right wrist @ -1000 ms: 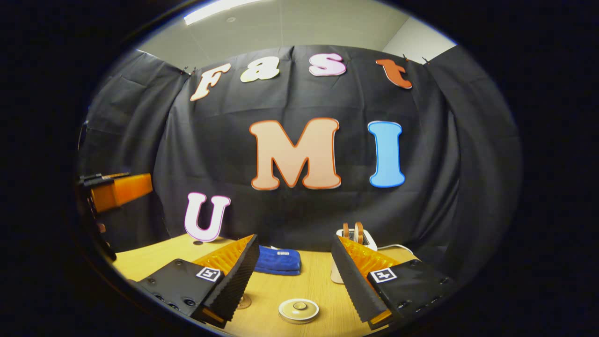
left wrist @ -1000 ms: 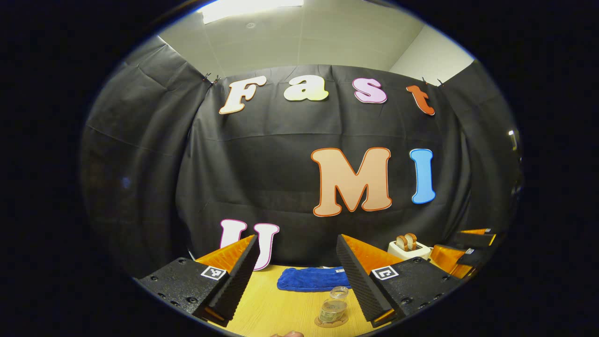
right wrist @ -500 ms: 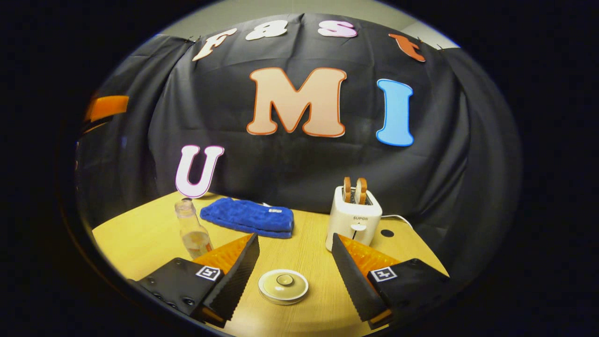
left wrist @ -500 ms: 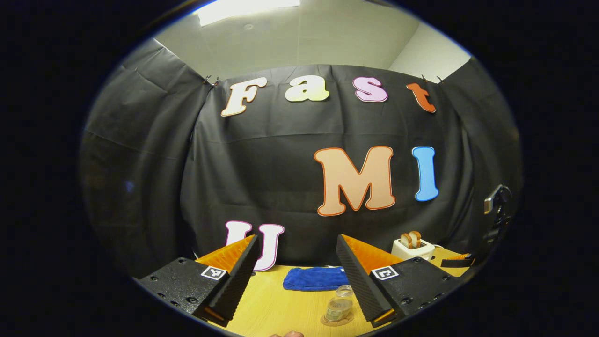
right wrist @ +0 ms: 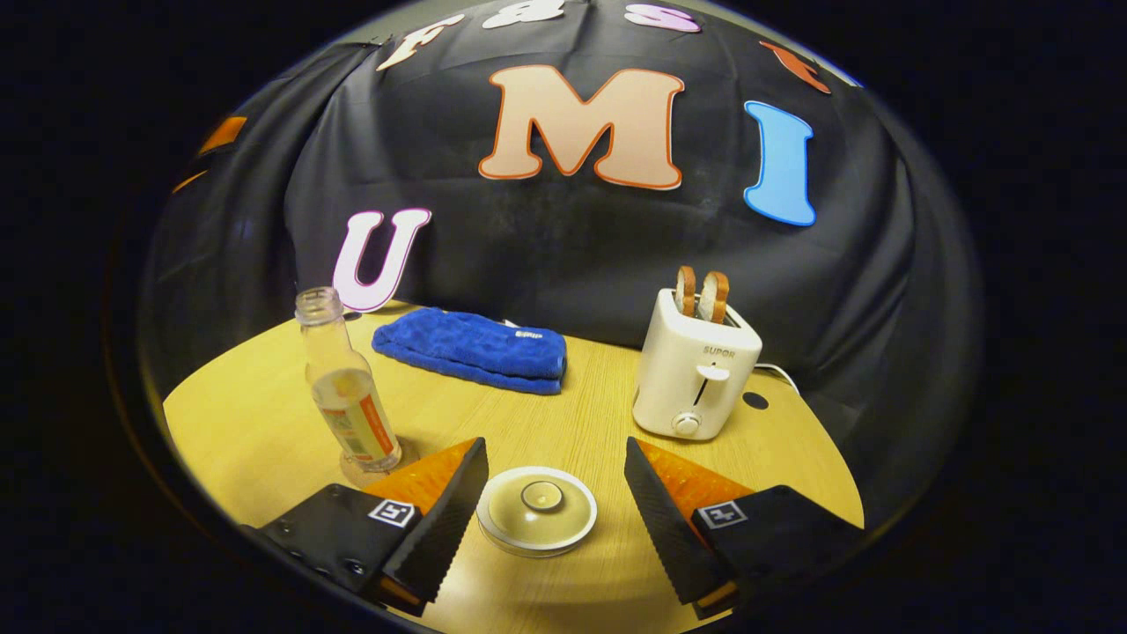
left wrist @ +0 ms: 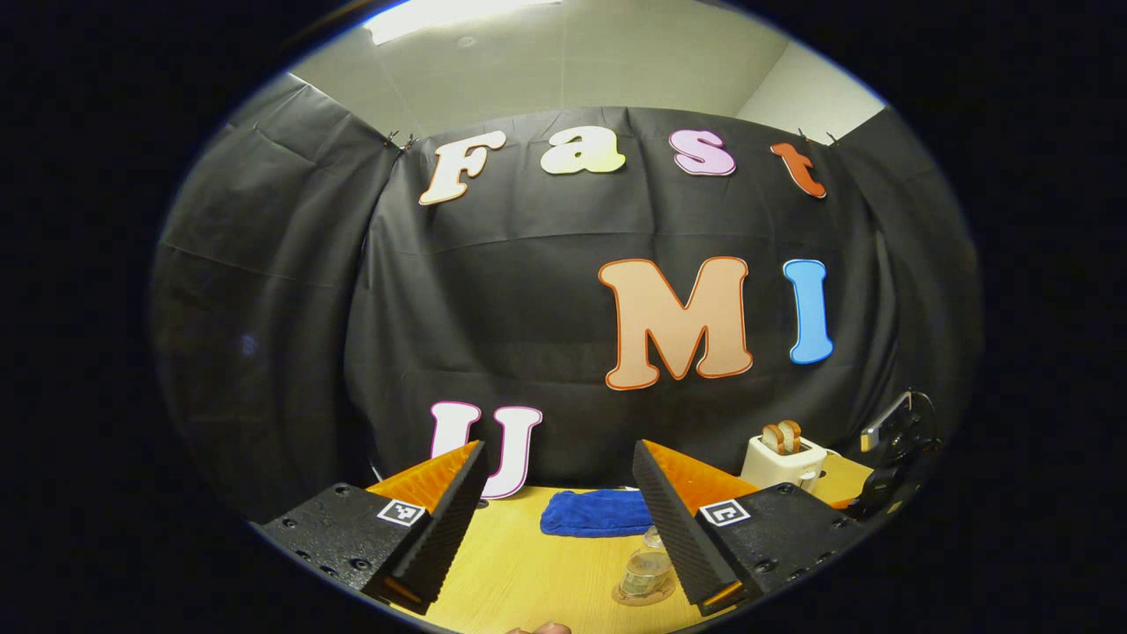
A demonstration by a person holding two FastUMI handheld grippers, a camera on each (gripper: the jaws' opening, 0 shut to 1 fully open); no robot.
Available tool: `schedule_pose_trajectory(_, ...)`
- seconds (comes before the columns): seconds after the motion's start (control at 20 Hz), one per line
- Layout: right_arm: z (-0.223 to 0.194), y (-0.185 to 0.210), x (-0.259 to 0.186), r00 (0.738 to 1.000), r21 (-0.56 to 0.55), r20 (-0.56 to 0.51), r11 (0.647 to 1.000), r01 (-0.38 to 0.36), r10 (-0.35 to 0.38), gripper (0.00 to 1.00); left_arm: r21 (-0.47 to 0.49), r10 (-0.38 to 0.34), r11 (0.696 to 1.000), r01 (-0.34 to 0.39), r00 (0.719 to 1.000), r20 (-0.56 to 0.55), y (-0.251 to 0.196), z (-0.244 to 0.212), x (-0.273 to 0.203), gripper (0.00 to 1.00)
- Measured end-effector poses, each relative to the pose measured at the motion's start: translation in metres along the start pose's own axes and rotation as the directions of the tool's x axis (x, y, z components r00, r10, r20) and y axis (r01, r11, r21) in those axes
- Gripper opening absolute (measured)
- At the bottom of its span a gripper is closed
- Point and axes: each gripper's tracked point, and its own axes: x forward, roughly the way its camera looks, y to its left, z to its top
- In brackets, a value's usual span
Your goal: Open the teacup lid with one hand, grasp the water bottle and pour water into the teacup with the other hand; after pouring, place the water bottle on the coaster and then close the teacup lid.
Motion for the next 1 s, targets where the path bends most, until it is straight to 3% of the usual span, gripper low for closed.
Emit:
schedule_pose_trajectory(0.25, -0.023, 0.003, 0.012, 0.998, -0.021, -0.062, 1.000, -0.006, 0.005, 0.99, 0.017, 0.013, 1.000, -0.013, 1.000, -0.023, 0.007, -0.008, 0.001, 0.96)
schedule_pose_trajectory(0.35, -0.030, 0.005, 0.015, 0.996, -0.019, -0.086, 1.000, -0.012, 0.010, 0.85, 0.023, 0.016, 1.000, -0.015, 1.000, -0.020, 0.008, -0.007, 0.001, 0.96)
schedule_pose_trajectory(0.55, -0.036, 0.007, 0.017, 0.995, -0.028, -0.104, 1.000, -0.015, 0.012, 0.69, 0.030, 0.018, 0.999, -0.017, 1.000, -0.024, 0.010, -0.010, 0.004, 0.96)
schedule_pose_trajectory(0.6, -0.037, 0.009, 0.017, 0.994, -0.029, -0.108, 0.999, -0.018, 0.015, 0.60, 0.028, 0.017, 0.999, -0.016, 1.000, -0.026, 0.010, -0.010, 0.004, 0.96)
schedule_pose_trajectory(0.65, -0.037, 0.009, 0.017, 0.994, -0.031, -0.107, 0.999, -0.020, 0.016, 0.64, 0.027, 0.017, 1.000, -0.016, 1.000, -0.027, 0.011, -0.011, 0.004, 0.96)
schedule_pose_trajectory(0.85, -0.041, 0.014, 0.016, 0.992, -0.044, -0.120, 0.998, -0.037, 0.031, 0.64, 0.022, 0.014, 1.000, -0.013, 1.000, -0.028, 0.010, -0.013, 0.004, 0.96)
schedule_pose_trajectory(0.9, -0.041, 0.014, 0.013, 0.992, -0.056, -0.120, 0.998, -0.037, 0.030, 0.68, 0.021, 0.013, 1.000, -0.012, 1.000, -0.028, 0.011, -0.012, 0.004, 0.96)
schedule_pose_trajectory(1.0, -0.040, 0.013, 0.017, 0.994, -0.079, -0.113, 0.997, -0.024, 0.015, 0.41, 0.022, 0.011, 1.000, -0.011, 1.000, -0.025, 0.010, -0.012, 0.003, 0.96)
